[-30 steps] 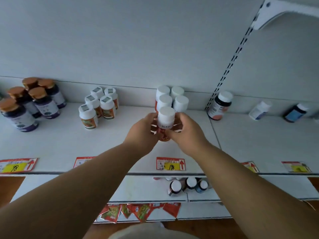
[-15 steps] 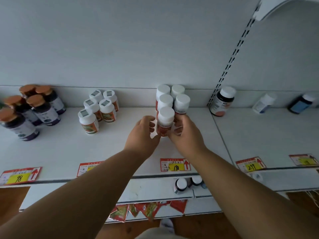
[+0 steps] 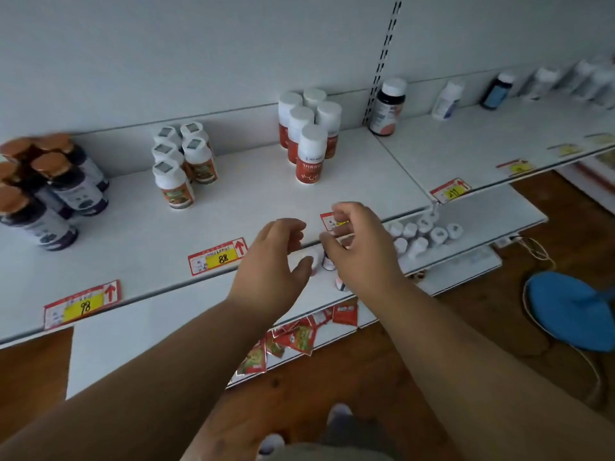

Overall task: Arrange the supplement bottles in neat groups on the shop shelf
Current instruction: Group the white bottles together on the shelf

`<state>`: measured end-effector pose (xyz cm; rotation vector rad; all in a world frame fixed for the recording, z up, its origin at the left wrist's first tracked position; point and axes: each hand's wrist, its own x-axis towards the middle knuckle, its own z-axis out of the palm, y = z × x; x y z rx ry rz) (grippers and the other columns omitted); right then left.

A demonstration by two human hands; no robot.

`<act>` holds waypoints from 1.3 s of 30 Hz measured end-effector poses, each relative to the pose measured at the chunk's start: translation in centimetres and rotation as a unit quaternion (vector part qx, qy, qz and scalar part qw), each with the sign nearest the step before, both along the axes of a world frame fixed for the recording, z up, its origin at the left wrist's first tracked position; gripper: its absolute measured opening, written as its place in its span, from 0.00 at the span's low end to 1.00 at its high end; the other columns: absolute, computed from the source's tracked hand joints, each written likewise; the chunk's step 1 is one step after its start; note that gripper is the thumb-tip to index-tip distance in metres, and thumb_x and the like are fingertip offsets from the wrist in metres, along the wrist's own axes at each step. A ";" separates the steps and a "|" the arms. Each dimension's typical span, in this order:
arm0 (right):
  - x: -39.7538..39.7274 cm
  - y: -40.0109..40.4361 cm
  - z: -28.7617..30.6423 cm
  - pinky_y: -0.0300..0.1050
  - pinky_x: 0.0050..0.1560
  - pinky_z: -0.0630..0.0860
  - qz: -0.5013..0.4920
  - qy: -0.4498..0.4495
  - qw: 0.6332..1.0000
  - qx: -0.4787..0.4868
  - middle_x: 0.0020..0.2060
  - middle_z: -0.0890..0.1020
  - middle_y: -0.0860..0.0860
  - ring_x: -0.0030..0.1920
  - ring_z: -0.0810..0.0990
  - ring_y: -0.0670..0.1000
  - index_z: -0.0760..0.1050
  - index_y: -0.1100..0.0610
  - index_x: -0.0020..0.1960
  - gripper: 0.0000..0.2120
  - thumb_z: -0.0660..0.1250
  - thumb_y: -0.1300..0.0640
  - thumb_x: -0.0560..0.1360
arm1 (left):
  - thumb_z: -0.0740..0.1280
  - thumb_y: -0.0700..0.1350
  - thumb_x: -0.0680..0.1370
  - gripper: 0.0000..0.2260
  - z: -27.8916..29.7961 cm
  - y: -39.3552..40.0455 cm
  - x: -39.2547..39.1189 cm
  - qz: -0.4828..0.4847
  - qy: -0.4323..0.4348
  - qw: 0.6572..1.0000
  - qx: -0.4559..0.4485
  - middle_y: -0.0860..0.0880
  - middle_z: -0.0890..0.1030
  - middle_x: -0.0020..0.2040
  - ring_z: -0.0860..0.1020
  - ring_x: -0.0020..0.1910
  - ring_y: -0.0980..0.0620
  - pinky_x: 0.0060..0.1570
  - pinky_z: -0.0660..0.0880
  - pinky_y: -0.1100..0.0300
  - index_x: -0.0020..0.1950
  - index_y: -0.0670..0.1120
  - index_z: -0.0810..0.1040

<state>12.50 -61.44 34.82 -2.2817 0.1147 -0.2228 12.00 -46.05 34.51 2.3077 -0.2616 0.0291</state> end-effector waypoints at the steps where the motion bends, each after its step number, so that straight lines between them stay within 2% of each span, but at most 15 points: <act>1: -0.7 0.0 -0.2 0.37 0.53 0.77 0.000 -0.004 1.000 0.004 0.61 0.77 0.46 0.55 0.77 0.43 0.70 0.50 0.67 0.20 0.69 0.53 0.77 | 0.73 0.45 0.76 0.21 -0.4 0.1 -0.6 -0.008 -0.003 1.000 0.002 0.53 0.78 0.61 0.75 0.53 0.61 0.53 0.71 0.71 0.68 0.50 0.72; 4: -2.1 -0.5 -2.0 0.39 0.52 0.78 -0.003 0.004 1.000 0.022 0.59 0.78 0.46 0.54 0.78 0.43 0.71 0.50 0.67 0.19 0.70 0.53 0.77 | 0.72 0.46 0.76 0.20 -2.1 -0.1 -1.7 -0.010 0.000 1.000 0.013 0.55 0.77 0.59 0.76 0.52 0.60 0.50 0.70 0.75 0.67 0.51 0.73; 6: -2.8 -1.1 -4.5 0.37 0.51 0.77 -0.001 0.023 0.999 0.027 0.57 0.78 0.44 0.53 0.78 0.42 0.71 0.50 0.66 0.19 0.70 0.53 0.77 | 0.72 0.46 0.76 0.20 -4.3 -0.6 -2.2 -0.002 0.021 1.000 0.018 0.55 0.78 0.58 0.76 0.52 0.60 0.50 0.70 0.73 0.66 0.51 0.73; 11: -2.8 -2.6 -13.6 0.35 0.50 0.75 -0.002 0.082 0.995 0.052 0.58 0.78 0.45 0.53 0.78 0.42 0.72 0.49 0.66 0.19 0.71 0.54 0.76 | 0.74 0.45 0.75 0.21 -13.3 -2.8 -2.0 0.019 0.118 0.992 0.028 0.55 0.78 0.58 0.76 0.52 0.60 0.49 0.68 0.77 0.67 0.51 0.73; 14: -1.2 -3.1 -20.1 0.38 0.52 0.76 -0.021 0.115 0.992 0.053 0.60 0.78 0.46 0.54 0.78 0.43 0.71 0.49 0.66 0.20 0.70 0.54 0.76 | 0.74 0.43 0.75 0.22 -19.6 -3.8 -0.4 0.030 0.160 0.986 0.023 0.55 0.78 0.58 0.77 0.52 0.59 0.50 0.70 0.74 0.67 0.51 0.73; 19: 3.3 -3.7 -31.2 0.37 0.53 0.73 -0.042 0.159 0.985 0.054 0.65 0.76 0.47 0.59 0.76 0.43 0.69 0.50 0.68 0.21 0.69 0.54 0.77 | 0.73 0.44 0.75 0.20 -30.1 -4.4 4.3 0.043 0.180 0.982 0.034 0.55 0.78 0.56 0.77 0.51 0.57 0.45 0.70 0.73 0.66 0.51 0.73; 22: 5.7 -3.8 -36.6 0.37 0.55 0.71 -0.047 0.170 0.983 0.059 0.66 0.75 0.47 0.63 0.76 0.45 0.68 0.50 0.70 0.20 0.66 0.56 0.80 | 0.73 0.47 0.76 0.20 -35.6 -4.4 8.5 0.075 0.193 0.978 0.008 0.56 0.78 0.58 0.78 0.52 0.56 0.45 0.76 0.65 0.66 0.53 0.72; 25: 7.8 -3.6 -40.5 0.37 0.61 0.70 -0.037 0.175 0.983 0.046 0.67 0.75 0.50 0.65 0.75 0.47 0.66 0.52 0.73 0.22 0.60 0.63 0.81 | 0.74 0.52 0.74 0.25 -39.3 -5.1 13.0 0.096 0.212 0.972 -0.021 0.56 0.77 0.61 0.79 0.55 0.55 0.51 0.80 0.55 0.68 0.53 0.69; 28: 9.4 -3.6 -43.0 0.45 0.66 0.71 -0.032 0.166 0.983 0.073 0.65 0.75 0.53 0.63 0.75 0.49 0.66 0.53 0.73 0.24 0.58 0.68 0.79 | 0.77 0.58 0.70 0.35 -41.4 -6.5 16.4 0.095 0.204 0.974 -0.036 0.55 0.75 0.63 0.77 0.58 0.53 0.53 0.77 0.57 0.72 0.53 0.66; 30: 10.3 -3.7 -44.0 0.48 0.66 0.72 -0.045 0.151 0.984 0.084 0.63 0.75 0.54 0.62 0.75 0.52 0.68 0.55 0.72 0.23 0.57 0.69 0.79 | 0.79 0.58 0.68 0.38 -42.1 -7.3 18.0 0.095 0.205 0.972 -0.059 0.55 0.75 0.63 0.77 0.58 0.52 0.52 0.77 0.57 0.72 0.53 0.65; 32: 11.1 -3.9 -44.5 0.51 0.64 0.73 -0.057 0.142 0.984 0.089 0.62 0.76 0.55 0.59 0.77 0.53 0.68 0.55 0.71 0.23 0.57 0.69 0.78 | 0.79 0.55 0.69 0.33 -42.4 -7.7 19.1 0.087 0.190 0.976 -0.056 0.55 0.78 0.58 0.78 0.55 0.51 0.52 0.77 0.56 0.70 0.52 0.69; 35: 11.3 -4.4 -44.6 0.56 0.62 0.75 -0.066 0.148 0.980 0.116 0.62 0.76 0.56 0.58 0.79 0.56 0.66 0.54 0.73 0.23 0.57 0.66 0.79 | 0.77 0.55 0.70 0.22 -42.0 -7.0 19.5 0.056 0.179 0.981 -0.039 0.53 0.81 0.47 0.79 0.45 0.52 0.43 0.74 0.60 0.59 0.49 0.76; 36: 11.0 -4.5 -44.3 0.58 0.62 0.75 -0.070 0.148 0.978 0.131 0.62 0.75 0.55 0.59 0.79 0.56 0.65 0.54 0.73 0.22 0.57 0.64 0.80 | 0.76 0.55 0.71 0.19 -41.6 -6.5 19.2 0.049 0.193 0.979 -0.054 0.50 0.82 0.47 0.80 0.46 0.50 0.44 0.76 0.59 0.56 0.48 0.77; 39: 8.6 -3.9 -42.2 0.55 0.62 0.74 -0.065 0.146 0.977 0.138 0.61 0.76 0.55 0.60 0.77 0.54 0.66 0.52 0.73 0.18 0.55 0.56 0.83 | 0.71 0.48 0.77 0.08 -39.4 -4.7 16.6 0.009 0.288 0.945 -0.156 0.45 0.84 0.52 0.83 0.54 0.45 0.58 0.79 0.51 0.54 0.47 0.79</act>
